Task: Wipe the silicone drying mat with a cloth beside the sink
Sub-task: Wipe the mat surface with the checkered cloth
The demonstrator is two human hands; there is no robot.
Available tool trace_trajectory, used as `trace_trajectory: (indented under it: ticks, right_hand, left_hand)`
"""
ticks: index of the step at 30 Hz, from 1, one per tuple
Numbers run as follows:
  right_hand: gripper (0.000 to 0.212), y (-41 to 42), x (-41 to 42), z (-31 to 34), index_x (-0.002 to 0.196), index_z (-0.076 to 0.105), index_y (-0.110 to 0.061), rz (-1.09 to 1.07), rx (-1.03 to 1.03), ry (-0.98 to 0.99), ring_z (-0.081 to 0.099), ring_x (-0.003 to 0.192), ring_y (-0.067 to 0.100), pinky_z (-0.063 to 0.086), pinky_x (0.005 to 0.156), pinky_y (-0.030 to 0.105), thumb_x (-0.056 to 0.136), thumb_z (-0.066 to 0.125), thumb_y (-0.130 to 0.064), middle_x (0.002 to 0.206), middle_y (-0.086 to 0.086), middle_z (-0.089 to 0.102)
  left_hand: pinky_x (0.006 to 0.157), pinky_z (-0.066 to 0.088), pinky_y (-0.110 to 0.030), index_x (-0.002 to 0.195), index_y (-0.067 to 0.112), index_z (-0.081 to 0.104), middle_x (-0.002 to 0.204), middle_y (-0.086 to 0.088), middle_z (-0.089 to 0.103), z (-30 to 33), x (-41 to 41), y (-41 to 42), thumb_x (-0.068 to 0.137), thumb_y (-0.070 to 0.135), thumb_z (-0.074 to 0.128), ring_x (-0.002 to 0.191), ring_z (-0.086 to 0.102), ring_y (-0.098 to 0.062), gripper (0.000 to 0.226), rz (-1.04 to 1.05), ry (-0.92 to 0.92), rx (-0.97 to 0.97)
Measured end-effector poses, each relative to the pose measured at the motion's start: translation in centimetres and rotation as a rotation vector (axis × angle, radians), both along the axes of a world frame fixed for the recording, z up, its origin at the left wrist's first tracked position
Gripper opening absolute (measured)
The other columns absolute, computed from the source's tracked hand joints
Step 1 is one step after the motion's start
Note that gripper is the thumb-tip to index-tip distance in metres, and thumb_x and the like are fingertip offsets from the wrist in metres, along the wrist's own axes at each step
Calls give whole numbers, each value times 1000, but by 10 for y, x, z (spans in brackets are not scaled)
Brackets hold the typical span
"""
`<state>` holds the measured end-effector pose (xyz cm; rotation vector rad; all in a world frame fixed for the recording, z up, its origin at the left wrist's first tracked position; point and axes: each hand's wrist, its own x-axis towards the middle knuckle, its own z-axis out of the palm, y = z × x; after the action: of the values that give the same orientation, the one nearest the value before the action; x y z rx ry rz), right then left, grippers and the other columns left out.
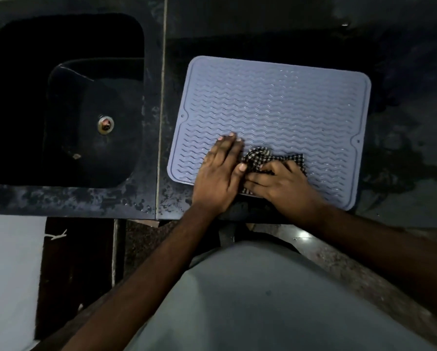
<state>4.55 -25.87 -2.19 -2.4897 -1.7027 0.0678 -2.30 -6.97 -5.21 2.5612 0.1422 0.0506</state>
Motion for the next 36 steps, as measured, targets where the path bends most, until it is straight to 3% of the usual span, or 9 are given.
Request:
trace_trajectory:
  ticks: [5,11,14,16,19,22,25,29,36]
  right_hand:
    - [44,-54,12,-2,131,62,-31,6,-40,-45,42,103,24,33,77,39,92,44,-20,133,-12,61]
    - [45,-73,3,-8,133,60,-30,-117,-3,-37,43,108,26,36,81,42,90,56,-17,134,-11,59]
    - [42,-68,-1,-5,127,64,-29,-178,17,47,43,107,26,34,80,42,90,46,-23,130,-11,62]
    - [35,-66,0,-1,120,68,-29,-187,22,85,44,108,25,34,80,42,88,55,-31,123,-12,64]
    - [36,-67,2,2,116,68,-29,-164,-13,92,45,110,25,37,79,43,81,70,-37,122,-14,63]
    - [35,-74,5,3,121,66,-32,-154,-31,62,45,112,25,37,81,42,86,62,-39,129,-15,61]
    - [33,-94,5,1,125,64,-32,-192,-8,16,46,111,25,36,80,40,93,61,-33,131,-13,61]
    - [37,-119,1,4,130,62,-29,-237,-18,-25,48,112,25,41,81,41,93,65,-27,134,-14,60]
    - [35,-147,-13,2,130,63,-27,-378,-12,-65,50,112,26,41,82,40,96,55,-25,134,-11,60]
  left_hand:
    - [124,21,-47,160,16,27,168,-4,23,-5,1,-7,106,54,25,156,16,-22,66,23,54,180]
    - [125,17,-47,160,15,27,169,-6,20,-4,0,-14,101,60,39,157,12,-25,75,71,77,217]
    - [125,15,-52,160,11,27,168,-12,19,8,11,-29,97,63,49,157,9,-29,84,-220,10,160]
    - [124,16,-52,160,10,26,168,-11,19,12,20,-50,90,68,56,157,11,-26,96,-433,9,103]
    - [127,11,-40,161,12,21,169,-7,17,5,22,-74,82,77,59,156,16,-19,109,-387,67,81]
    - [126,12,-36,161,8,17,169,-7,18,-1,20,-72,81,80,56,155,20,-19,114,-341,67,107]
    - [126,14,-39,162,11,14,169,-6,17,-1,22,-73,84,80,53,155,19,-20,111,-346,68,161]
    - [125,16,-45,163,28,17,171,-2,10,1,21,-76,90,81,43,156,15,-23,93,-386,79,298]
    - [125,16,-45,160,33,27,170,1,16,2,19,-83,89,80,43,156,17,-20,86,-299,60,305]
